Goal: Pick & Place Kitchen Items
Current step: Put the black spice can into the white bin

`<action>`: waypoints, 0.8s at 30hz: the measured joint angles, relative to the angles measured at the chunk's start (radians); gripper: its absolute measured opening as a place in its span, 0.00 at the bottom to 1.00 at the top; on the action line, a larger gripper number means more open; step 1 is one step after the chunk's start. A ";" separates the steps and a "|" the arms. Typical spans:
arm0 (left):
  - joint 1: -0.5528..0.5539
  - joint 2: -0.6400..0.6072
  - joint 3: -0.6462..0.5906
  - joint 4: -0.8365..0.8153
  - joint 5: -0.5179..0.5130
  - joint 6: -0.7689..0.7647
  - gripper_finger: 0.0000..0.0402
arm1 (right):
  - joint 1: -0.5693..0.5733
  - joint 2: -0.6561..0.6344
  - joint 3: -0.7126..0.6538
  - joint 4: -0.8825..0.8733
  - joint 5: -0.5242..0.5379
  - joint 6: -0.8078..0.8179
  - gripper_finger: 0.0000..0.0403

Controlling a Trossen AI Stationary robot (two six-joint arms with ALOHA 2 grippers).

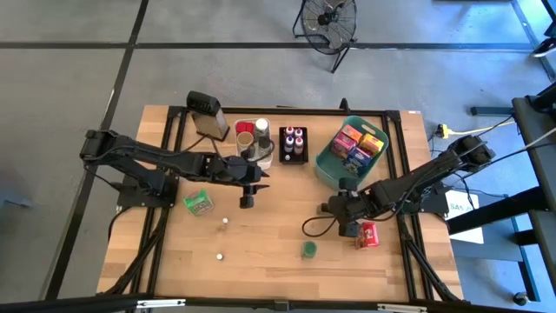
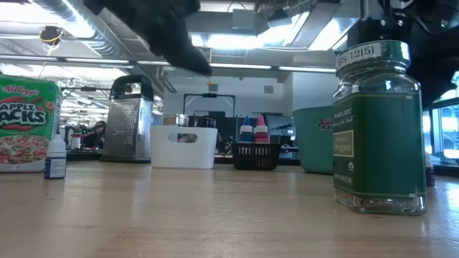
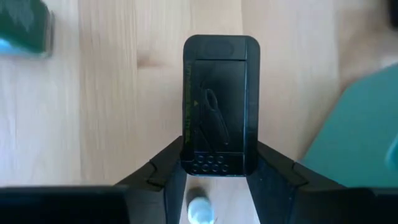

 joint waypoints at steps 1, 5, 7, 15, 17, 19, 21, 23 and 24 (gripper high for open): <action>0.000 0.019 0.000 -0.001 -0.007 -0.002 0.36 | 0.000 0.000 0.006 0.004 0.011 -0.010 0.36; 0.000 0.111 0.000 0.104 -0.008 0.046 0.36 | -0.001 -0.001 0.041 0.005 0.057 -0.055 0.36; 0.000 0.158 0.000 0.191 0.000 0.082 0.36 | -0.001 -0.001 0.061 0.006 0.069 -0.080 0.36; 0.000 0.333 0.000 0.616 0.067 0.185 0.36 | -0.004 -0.001 0.090 0.038 0.080 -0.153 0.36; -0.001 0.366 0.000 0.695 0.106 0.208 0.36 | -0.008 -0.001 0.090 0.045 0.088 -0.160 0.36; -0.004 0.401 0.000 0.768 0.147 0.226 0.36 | -0.016 -0.001 0.090 0.053 0.090 -0.173 0.36; -0.008 0.428 0.000 0.805 0.156 0.242 0.36 | -0.023 -0.001 0.090 0.058 0.091 -0.182 0.36; -0.009 0.438 0.000 0.822 0.159 0.257 0.36 | -0.031 -0.001 0.090 0.058 0.091 -0.187 0.36; -0.008 0.440 0.000 0.829 0.159 0.260 0.36 | -0.034 -0.001 0.090 0.059 0.091 -0.188 0.36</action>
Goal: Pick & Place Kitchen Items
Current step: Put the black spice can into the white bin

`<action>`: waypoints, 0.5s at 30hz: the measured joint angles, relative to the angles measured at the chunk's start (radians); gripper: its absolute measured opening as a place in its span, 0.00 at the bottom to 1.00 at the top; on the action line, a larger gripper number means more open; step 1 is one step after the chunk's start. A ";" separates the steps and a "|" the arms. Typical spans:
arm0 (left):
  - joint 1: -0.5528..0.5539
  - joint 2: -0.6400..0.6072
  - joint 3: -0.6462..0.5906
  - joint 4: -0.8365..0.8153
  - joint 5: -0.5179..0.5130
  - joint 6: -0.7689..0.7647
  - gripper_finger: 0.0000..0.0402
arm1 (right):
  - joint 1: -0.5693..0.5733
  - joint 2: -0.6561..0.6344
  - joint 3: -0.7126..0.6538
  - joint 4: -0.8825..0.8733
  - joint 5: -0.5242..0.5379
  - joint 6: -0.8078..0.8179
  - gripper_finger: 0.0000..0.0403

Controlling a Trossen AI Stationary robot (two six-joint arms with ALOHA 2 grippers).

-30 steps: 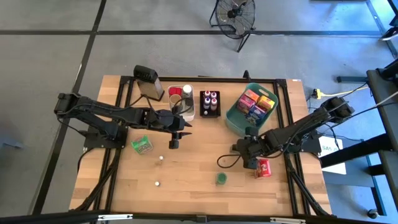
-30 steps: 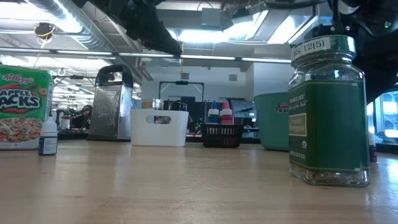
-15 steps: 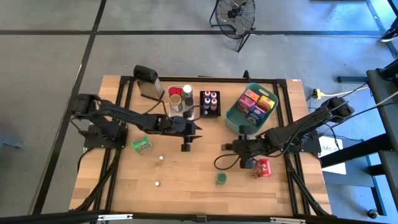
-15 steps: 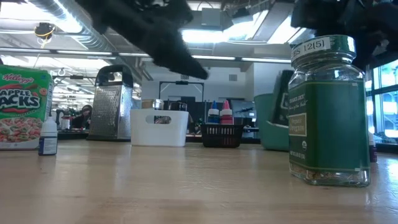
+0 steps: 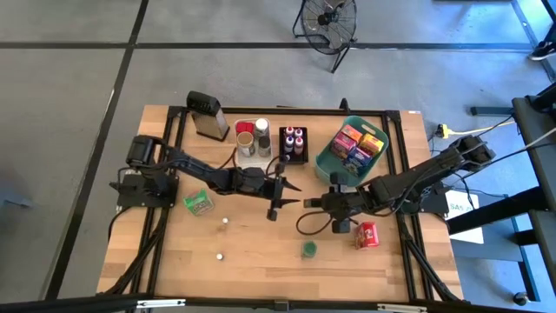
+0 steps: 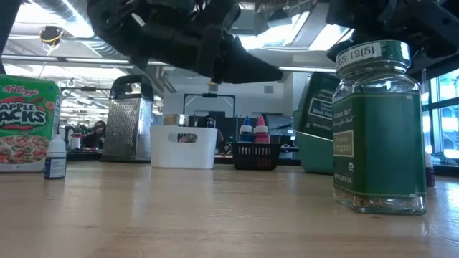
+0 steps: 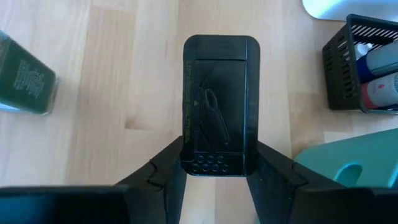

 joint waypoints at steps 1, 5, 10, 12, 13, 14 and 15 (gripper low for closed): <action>0.001 0.002 0.000 0.000 -0.001 0.002 0.36 | -0.003 0.000 0.000 0.000 0.000 -0.002 0.36; 0.001 0.005 0.000 0.002 0.034 0.003 0.37 | -0.006 0.000 0.000 0.000 0.000 -0.007 0.36; 0.002 0.005 0.000 0.012 0.063 -0.027 0.44 | -0.006 0.000 0.000 0.013 -0.002 -0.018 0.36; 0.002 0.005 0.000 0.020 0.064 -0.035 0.47 | -0.006 0.000 0.000 0.024 -0.003 -0.025 0.36; 0.002 0.005 0.000 0.026 0.063 -0.042 0.49 | -0.006 0.000 0.000 0.029 -0.003 -0.026 0.36; 0.002 0.005 0.000 0.032 0.063 -0.050 0.51 | -0.007 0.000 0.000 0.031 -0.003 -0.028 0.36; 0.002 0.005 0.000 0.034 0.063 -0.058 0.52 | -0.007 0.000 0.000 0.030 -0.003 -0.028 0.36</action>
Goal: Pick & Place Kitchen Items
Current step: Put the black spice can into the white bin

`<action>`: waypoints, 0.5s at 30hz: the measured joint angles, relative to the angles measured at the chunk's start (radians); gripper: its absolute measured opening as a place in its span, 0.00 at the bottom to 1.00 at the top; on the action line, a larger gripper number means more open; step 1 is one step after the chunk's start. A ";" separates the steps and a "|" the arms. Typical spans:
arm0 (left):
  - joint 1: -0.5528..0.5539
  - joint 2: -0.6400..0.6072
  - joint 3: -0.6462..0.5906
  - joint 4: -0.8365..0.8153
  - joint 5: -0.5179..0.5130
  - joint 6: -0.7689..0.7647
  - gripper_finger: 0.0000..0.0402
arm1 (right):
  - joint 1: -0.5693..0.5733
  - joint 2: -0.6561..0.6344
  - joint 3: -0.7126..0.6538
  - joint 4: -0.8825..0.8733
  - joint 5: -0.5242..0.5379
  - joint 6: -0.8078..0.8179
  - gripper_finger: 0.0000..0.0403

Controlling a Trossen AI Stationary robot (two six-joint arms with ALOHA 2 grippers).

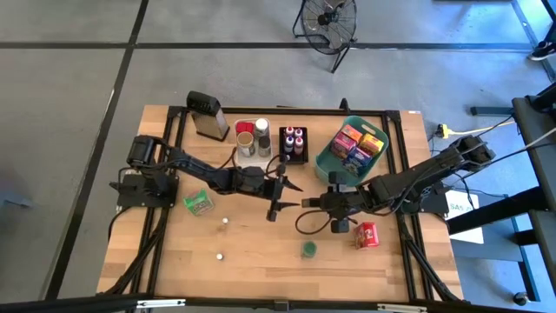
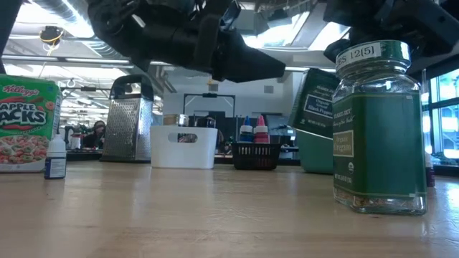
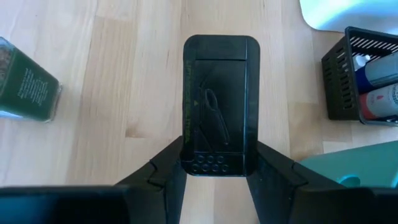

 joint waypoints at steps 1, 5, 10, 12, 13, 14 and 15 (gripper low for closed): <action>0.000 0.000 0.000 -0.001 0.000 -0.005 0.53 | -0.001 0.000 0.000 0.000 0.000 0.000 0.36; -0.004 0.000 0.000 0.000 0.004 0.021 0.57 | -0.012 0.000 0.000 0.001 0.000 0.000 0.36; -0.018 0.009 0.000 0.048 -0.009 0.076 0.57 | -0.031 0.000 0.000 0.019 0.000 -0.017 0.36; -0.016 0.010 0.001 0.063 -0.020 0.080 0.57 | -0.039 0.000 0.000 0.035 0.000 -0.025 0.36; -0.014 0.012 0.001 0.062 -0.029 0.087 0.57 | -0.041 0.000 0.000 0.042 0.000 -0.031 0.36; -0.014 0.014 0.001 0.063 -0.042 0.089 0.57 | -0.046 0.000 0.000 0.049 -0.001 -0.040 0.36; -0.014 0.014 0.001 0.066 -0.058 0.090 0.57 | -0.049 0.000 0.000 0.058 -0.005 -0.046 0.36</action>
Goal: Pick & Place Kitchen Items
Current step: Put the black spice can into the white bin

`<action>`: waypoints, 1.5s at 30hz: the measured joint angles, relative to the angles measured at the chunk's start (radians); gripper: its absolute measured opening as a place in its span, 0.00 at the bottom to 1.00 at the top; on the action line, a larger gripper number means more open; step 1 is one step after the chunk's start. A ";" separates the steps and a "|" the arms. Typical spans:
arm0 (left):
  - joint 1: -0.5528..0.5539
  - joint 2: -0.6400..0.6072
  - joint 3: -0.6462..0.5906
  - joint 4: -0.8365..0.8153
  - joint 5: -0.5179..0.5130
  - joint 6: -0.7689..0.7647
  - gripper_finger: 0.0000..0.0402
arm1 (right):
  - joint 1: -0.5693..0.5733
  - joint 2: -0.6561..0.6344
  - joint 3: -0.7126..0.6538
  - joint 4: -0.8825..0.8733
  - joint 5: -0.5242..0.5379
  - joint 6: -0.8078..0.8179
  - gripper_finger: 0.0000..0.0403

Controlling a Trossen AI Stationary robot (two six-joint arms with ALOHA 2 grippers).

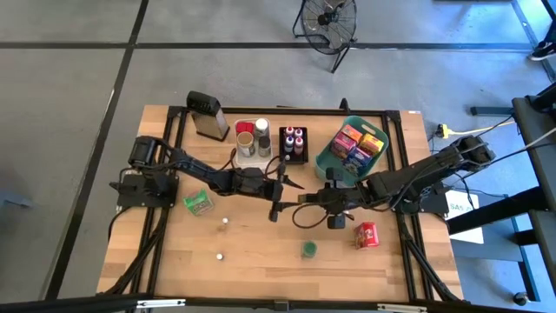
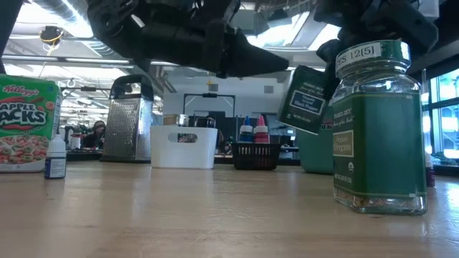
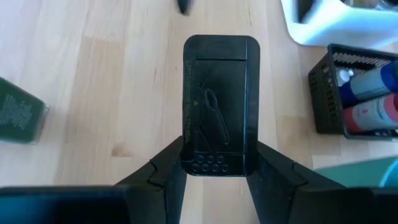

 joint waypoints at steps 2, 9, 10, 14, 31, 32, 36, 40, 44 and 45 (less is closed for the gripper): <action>0.000 0.009 0.008 0.013 -0.026 0.001 0.56 | -0.009 0.000 0.000 0.014 -0.012 -0.012 0.36; -0.007 0.011 0.007 -0.003 -0.051 -0.007 0.57 | -0.017 0.000 0.000 0.015 -0.013 -0.021 0.36; -0.009 0.011 0.007 -0.003 -0.051 -0.012 0.56 | -0.017 0.000 0.000 0.015 -0.013 -0.021 0.36; -0.015 0.011 0.007 -0.003 -0.049 -0.025 0.57 | -0.017 0.000 0.000 0.015 -0.012 -0.025 0.36; -0.013 0.011 0.007 -0.002 -0.107 -0.028 0.57 | -0.055 0.000 0.000 0.055 -0.014 -0.072 0.36; -0.013 0.011 0.007 -0.002 -0.116 -0.027 0.57 | -0.056 0.000 0.000 0.063 -0.014 -0.076 0.36; -0.012 0.019 0.007 0.003 -0.147 -0.027 0.57 | -0.059 0.000 0.000 0.082 -0.018 -0.098 0.36; 0.001 0.033 0.007 0.006 -0.121 -0.035 0.57 | -0.069 -0.001 0.000 0.091 -0.037 -0.108 0.36; 0.009 0.034 0.006 0.005 -0.108 -0.055 0.56 | -0.069 -0.001 0.000 0.092 -0.037 -0.107 0.36; 0.009 0.034 0.006 0.005 -0.107 -0.055 0.56 | -0.069 -0.001 0.000 0.091 -0.037 -0.107 0.36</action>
